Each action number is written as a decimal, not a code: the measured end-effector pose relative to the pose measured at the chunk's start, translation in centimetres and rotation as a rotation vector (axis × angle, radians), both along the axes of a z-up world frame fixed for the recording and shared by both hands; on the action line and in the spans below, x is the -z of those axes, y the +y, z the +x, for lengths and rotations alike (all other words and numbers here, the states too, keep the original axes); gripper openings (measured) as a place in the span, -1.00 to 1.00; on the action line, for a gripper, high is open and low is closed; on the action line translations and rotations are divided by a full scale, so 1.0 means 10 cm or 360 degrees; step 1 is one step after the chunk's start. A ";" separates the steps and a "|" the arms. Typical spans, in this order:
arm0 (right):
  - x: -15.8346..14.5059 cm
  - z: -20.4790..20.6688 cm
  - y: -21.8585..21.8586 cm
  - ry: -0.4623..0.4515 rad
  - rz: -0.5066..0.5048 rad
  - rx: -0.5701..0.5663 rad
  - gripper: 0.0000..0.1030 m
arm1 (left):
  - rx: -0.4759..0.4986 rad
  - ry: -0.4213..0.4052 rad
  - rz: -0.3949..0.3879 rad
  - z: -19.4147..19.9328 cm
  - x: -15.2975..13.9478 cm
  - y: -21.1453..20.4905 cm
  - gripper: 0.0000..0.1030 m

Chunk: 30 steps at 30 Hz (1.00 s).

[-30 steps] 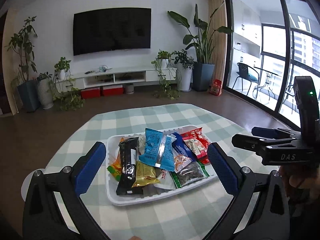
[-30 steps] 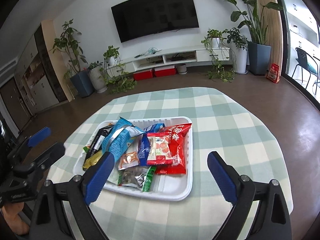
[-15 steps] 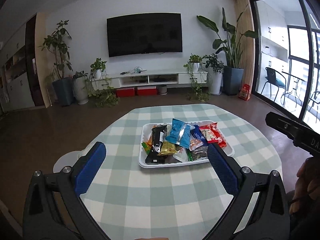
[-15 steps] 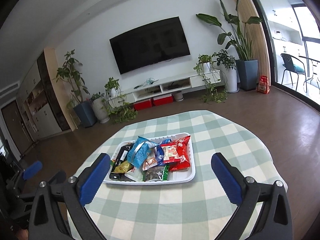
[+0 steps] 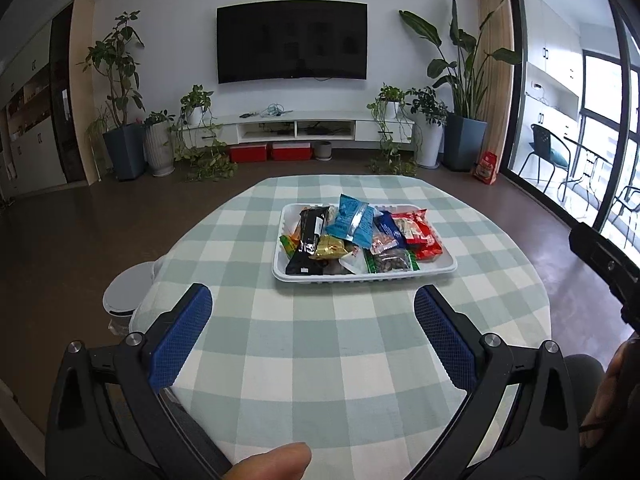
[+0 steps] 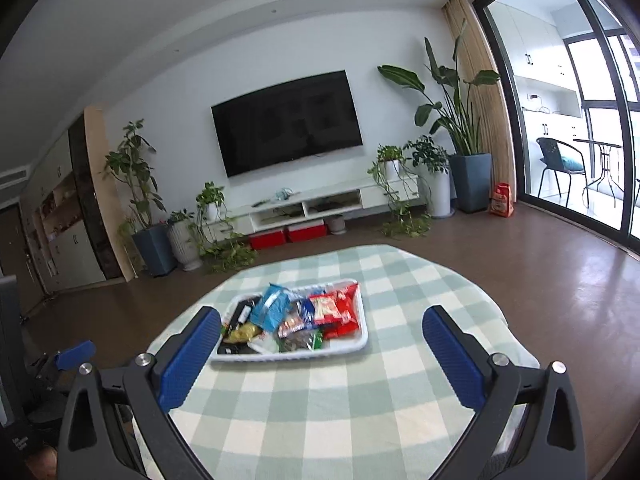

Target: Organize snacks

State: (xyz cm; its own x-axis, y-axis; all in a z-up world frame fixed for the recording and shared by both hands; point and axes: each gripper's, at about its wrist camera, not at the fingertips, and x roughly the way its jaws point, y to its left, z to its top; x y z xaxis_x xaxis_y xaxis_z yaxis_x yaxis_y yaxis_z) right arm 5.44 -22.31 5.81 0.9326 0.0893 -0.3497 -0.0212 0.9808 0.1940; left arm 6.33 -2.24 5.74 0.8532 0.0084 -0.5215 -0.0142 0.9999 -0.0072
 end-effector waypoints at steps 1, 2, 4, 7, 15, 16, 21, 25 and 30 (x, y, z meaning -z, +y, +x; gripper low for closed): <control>0.03 0.00 0.00 0.0029 0.0005 0.0006 1.00 | 0.0003 0.0009 -0.0001 0.00 0.03 -0.01 0.99; 0.06 -0.03 -0.01 0.0052 0.0012 0.0009 1.00 | 0.0008 0.0019 -0.0001 -0.02 0.06 -0.02 0.99; 0.12 -0.04 -0.01 0.0125 0.0022 0.0016 1.00 | 0.0015 0.0038 -0.0001 -0.02 0.12 -0.03 0.99; 0.21 -0.05 0.04 0.0206 -0.0049 0.0044 1.00 | 0.0016 0.0090 -0.0010 0.01 0.24 -0.03 0.99; 0.45 -0.01 0.16 0.0384 -0.0141 0.0070 1.00 | 0.0002 0.0213 -0.0045 0.16 0.57 0.03 0.99; 0.47 -0.01 0.16 0.0394 -0.0142 0.0066 1.00 | 0.0002 0.0221 -0.0048 0.18 0.59 0.04 0.99; 0.55 0.03 0.22 0.0438 -0.0153 0.0034 1.00 | -0.0004 0.0247 -0.0057 0.23 0.67 0.08 0.99; 0.58 0.04 0.28 0.0463 -0.0173 0.0014 1.00 | -0.0005 0.0259 -0.0062 0.26 0.71 0.10 0.99; 0.59 0.04 0.33 0.0478 -0.0192 -0.0001 1.00 | -0.0007 0.0258 -0.0060 0.27 0.72 0.10 0.99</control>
State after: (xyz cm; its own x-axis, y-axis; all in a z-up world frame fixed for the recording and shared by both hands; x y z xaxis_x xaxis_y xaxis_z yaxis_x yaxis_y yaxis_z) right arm 5.88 -19.01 -0.13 0.7860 0.0307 -0.6175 0.0191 0.9971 0.0739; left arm 9.02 -1.25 -1.51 0.7579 -0.0102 -0.6523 -0.0228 0.9989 -0.0421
